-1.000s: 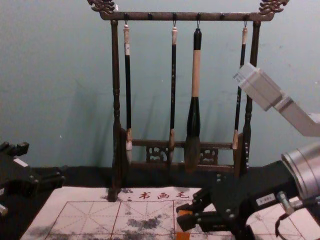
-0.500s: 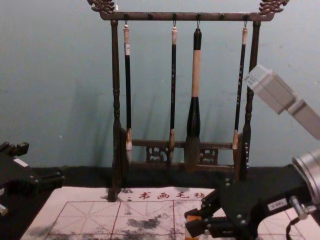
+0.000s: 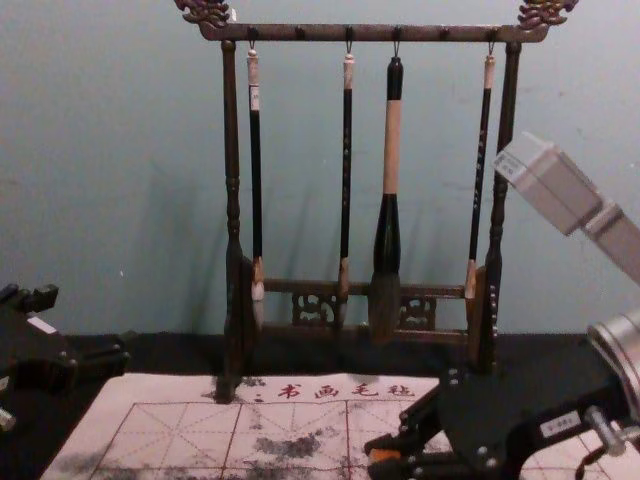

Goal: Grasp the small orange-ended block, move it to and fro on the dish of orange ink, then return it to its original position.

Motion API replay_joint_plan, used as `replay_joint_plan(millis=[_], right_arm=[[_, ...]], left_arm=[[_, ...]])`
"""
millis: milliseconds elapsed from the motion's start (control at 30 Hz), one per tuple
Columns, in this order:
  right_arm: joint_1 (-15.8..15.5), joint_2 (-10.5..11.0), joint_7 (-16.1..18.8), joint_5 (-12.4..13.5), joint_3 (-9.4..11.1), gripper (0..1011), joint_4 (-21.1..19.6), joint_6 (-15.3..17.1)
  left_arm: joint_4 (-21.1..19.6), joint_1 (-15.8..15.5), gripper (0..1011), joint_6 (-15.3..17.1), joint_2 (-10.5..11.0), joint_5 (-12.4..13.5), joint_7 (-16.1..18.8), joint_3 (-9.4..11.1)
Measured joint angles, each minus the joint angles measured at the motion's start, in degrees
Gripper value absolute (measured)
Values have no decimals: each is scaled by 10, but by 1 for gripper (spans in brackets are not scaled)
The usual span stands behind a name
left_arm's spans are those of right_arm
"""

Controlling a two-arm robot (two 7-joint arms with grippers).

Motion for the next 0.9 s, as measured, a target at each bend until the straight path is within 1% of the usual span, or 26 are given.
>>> replay_joint_plan(millis=[467, 667, 900], right_arm=[[0, -4, 2, 2, -10, 129, -5, 0], [4, -14, 3, 3, -14, 129, 4, -3], [12, -31, 7, 3, -19, 129, 22, -9]], left_arm=[[0, 0, 1001, 0, 0, 0, 0, 0], [0, 0, 1001, 0, 0, 0, 0, 0], [0, 0, 1001, 0, 0, 0, 0, 0]])
